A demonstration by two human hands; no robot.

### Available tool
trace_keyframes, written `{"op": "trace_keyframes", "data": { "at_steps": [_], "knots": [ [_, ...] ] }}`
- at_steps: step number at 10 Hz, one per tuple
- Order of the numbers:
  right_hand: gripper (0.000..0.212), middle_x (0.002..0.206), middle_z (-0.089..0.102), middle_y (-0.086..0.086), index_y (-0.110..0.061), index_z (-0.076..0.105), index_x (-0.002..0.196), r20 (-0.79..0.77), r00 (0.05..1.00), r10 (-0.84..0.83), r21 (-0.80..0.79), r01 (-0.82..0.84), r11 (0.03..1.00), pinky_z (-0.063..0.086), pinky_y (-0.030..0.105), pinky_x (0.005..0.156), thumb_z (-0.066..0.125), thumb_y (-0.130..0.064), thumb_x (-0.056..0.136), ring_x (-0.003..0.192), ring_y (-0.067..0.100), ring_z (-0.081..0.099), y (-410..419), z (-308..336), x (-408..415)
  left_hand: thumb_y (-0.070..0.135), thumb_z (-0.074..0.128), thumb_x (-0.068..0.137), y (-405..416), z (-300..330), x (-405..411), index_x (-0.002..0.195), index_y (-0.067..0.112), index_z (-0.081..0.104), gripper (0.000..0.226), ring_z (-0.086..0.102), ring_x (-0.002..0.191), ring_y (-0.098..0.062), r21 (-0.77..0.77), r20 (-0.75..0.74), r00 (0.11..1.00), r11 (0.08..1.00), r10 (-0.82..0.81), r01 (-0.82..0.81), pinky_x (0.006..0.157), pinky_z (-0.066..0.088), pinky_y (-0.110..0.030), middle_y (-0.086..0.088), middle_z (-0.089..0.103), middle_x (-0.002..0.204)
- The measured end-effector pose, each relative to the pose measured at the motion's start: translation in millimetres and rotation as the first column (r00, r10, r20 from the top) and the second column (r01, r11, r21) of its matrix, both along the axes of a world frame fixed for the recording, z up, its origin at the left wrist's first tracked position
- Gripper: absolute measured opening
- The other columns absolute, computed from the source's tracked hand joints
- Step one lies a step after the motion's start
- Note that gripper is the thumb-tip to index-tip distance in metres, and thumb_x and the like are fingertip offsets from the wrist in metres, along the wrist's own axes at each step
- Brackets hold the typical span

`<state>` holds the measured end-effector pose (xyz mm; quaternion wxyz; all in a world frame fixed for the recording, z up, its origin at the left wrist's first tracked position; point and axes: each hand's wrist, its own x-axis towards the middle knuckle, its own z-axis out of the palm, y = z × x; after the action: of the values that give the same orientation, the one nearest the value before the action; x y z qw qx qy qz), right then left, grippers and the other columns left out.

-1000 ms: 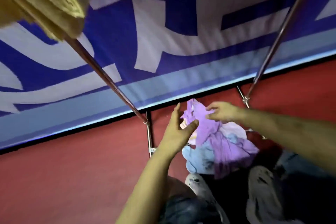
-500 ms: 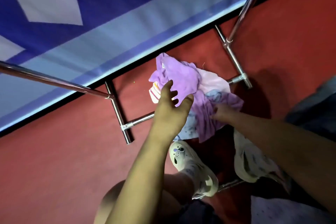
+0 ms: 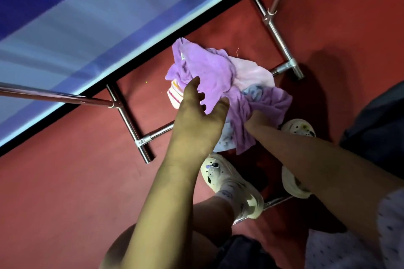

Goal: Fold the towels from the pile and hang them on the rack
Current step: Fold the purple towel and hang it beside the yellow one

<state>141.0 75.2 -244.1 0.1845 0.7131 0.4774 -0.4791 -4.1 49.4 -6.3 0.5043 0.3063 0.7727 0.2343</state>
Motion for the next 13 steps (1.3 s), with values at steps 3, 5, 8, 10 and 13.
{"op": "trace_keyframes", "data": {
  "at_steps": [3,5,8,10,13],
  "knots": [
    [0.031,0.086,0.060,0.013,-0.007,0.056,0.109,-0.234,0.892,-0.386,0.095,0.416,0.905,0.044,0.022,0.060,0.064,-0.020,0.082,0.076,0.024,0.060,4,61,10,0.032,0.060,0.091,3,5,5,0.147,0.029,0.026,0.064,0.054,0.111,-0.014,0.011,-0.004,0.999,0.999,-0.032,0.032,0.062,0.041,-0.010,0.005,0.047,0.131],
    [0.028,0.047,0.050,-0.008,-0.019,0.048,0.058,-0.508,0.820,-0.263,0.176,0.398,0.900,0.037,0.019,0.046,0.055,0.001,0.077,0.044,0.003,0.046,23,165,-13,0.025,0.066,0.088,-15,16,-6,0.144,0.020,0.035,0.064,0.052,0.108,-0.013,0.071,-0.097,0.992,0.994,-0.080,0.087,0.070,0.038,-0.014,-0.002,0.051,0.134],
    [0.025,0.044,0.047,0.001,-0.013,0.046,0.064,-0.820,0.570,0.057,0.302,0.347,0.888,0.033,0.017,0.042,0.045,0.009,0.075,0.038,0.007,0.040,8,383,-12,0.023,0.074,0.081,-78,77,4,0.133,0.015,0.051,0.057,0.056,0.098,0.011,0.294,-0.218,0.966,0.934,-0.142,0.204,0.077,0.046,-0.010,0.002,0.053,0.132],
    [0.030,0.049,0.045,0.000,-0.018,0.046,0.063,-0.906,0.378,0.189,0.332,0.360,0.872,0.038,0.022,0.053,0.044,0.009,0.076,0.041,0.008,0.042,-3,510,-2,0.023,0.073,0.078,-77,146,3,0.124,0.018,0.057,0.048,0.055,0.115,-0.014,0.487,-0.384,0.921,0.862,0.068,0.139,0.100,0.043,-0.032,0.005,0.057,0.121],
    [0.032,0.053,0.041,0.003,-0.018,0.046,0.064,-0.938,0.162,0.308,0.346,0.337,0.876,0.046,0.029,0.062,0.040,0.010,0.078,0.047,0.011,0.043,4,607,10,0.008,0.065,0.083,-81,246,0,0.091,0.017,0.071,0.014,0.060,0.082,0.003,0.585,-0.367,0.923,0.799,0.111,0.137,0.070,0.042,-0.008,0.007,0.071,0.092]
  ]
}}
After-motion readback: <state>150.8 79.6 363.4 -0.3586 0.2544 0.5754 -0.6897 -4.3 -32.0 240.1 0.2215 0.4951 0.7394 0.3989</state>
